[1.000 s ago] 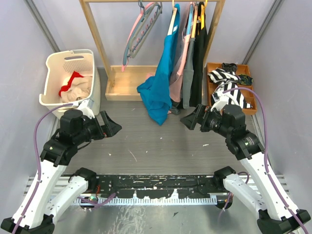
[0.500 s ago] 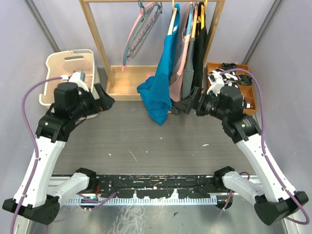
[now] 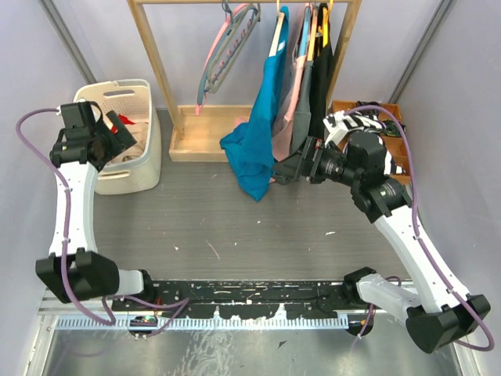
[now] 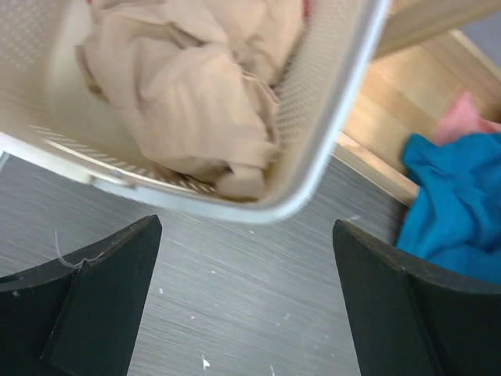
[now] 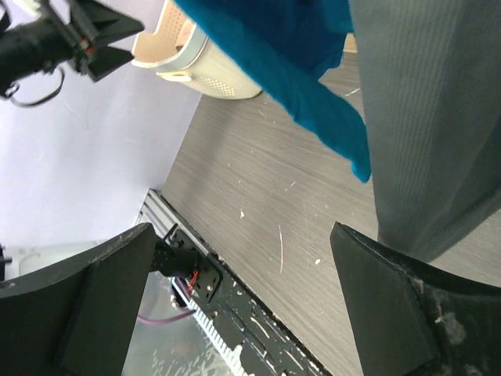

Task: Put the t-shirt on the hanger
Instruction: Pick up the T-shirt and place it in the bin.

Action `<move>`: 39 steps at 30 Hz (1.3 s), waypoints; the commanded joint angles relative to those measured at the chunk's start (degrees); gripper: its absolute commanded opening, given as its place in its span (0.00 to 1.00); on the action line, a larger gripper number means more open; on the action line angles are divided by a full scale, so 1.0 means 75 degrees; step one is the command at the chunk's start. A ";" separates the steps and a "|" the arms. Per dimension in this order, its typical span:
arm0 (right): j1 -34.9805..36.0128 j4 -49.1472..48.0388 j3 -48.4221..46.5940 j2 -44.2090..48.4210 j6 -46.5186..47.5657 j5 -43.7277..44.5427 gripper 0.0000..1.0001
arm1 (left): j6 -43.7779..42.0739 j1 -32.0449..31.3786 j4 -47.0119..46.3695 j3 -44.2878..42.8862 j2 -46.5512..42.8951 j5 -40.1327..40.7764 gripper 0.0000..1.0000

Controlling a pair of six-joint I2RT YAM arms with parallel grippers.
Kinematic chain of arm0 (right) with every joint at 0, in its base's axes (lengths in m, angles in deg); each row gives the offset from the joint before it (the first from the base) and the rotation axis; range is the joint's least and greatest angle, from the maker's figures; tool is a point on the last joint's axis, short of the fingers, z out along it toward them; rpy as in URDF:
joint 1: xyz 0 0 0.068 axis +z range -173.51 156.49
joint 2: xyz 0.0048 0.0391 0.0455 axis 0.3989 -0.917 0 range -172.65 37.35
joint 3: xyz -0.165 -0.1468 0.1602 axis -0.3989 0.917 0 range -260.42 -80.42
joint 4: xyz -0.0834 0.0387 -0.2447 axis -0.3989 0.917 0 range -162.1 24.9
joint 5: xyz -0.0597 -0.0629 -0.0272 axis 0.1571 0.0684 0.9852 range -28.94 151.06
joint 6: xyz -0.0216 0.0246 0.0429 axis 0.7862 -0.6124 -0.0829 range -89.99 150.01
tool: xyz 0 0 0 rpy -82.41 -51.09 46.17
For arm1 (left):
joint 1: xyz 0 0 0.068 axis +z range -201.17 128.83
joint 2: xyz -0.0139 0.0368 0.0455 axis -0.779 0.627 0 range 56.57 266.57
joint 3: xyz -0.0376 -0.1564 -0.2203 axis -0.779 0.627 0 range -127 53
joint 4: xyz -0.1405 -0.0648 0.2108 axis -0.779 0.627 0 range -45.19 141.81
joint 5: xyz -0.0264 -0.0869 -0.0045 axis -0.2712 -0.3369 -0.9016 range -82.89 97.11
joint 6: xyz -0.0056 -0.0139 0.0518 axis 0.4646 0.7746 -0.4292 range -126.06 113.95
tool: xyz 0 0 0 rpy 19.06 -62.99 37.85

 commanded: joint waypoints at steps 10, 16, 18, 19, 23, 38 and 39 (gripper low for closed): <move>0.0004 0.0229 0.0714 0.1064 0.0262 -0.0309 1.00 | -0.0668 0.0518 -0.0231 -0.1045 0.2615 0.0964 0.92; 0.0007 0.0333 0.0834 0.1199 0.0347 -0.0270 1.00 | -0.0659 0.0433 -0.0449 -0.1103 0.3251 0.0816 0.76; 0.0004 0.0358 0.0858 0.1226 0.0348 -0.0283 1.00 | -0.0718 0.0421 -0.0302 -0.1268 0.3518 0.0863 0.64; 0.0009 0.0378 0.0864 0.1242 0.0350 -0.0277 1.00 | -0.0740 0.0424 -0.0224 -0.1346 0.3610 0.0854 0.54; 0.0012 0.0431 0.0867 0.1302 0.0396 -0.0227 1.00 | -0.0721 0.0410 -0.0158 -0.1446 0.3550 0.0705 0.10; 0.0004 0.0584 0.0787 0.1351 0.0415 -0.0170 1.00 | -0.0235 0.0354 0.0705 -0.3009 0.1966 -0.0442 0.00; 0.0008 0.0601 0.0782 0.1365 0.0421 -0.0169 1.00 | -0.0201 0.0357 0.0791 -0.3228 0.1886 -0.0516 0.00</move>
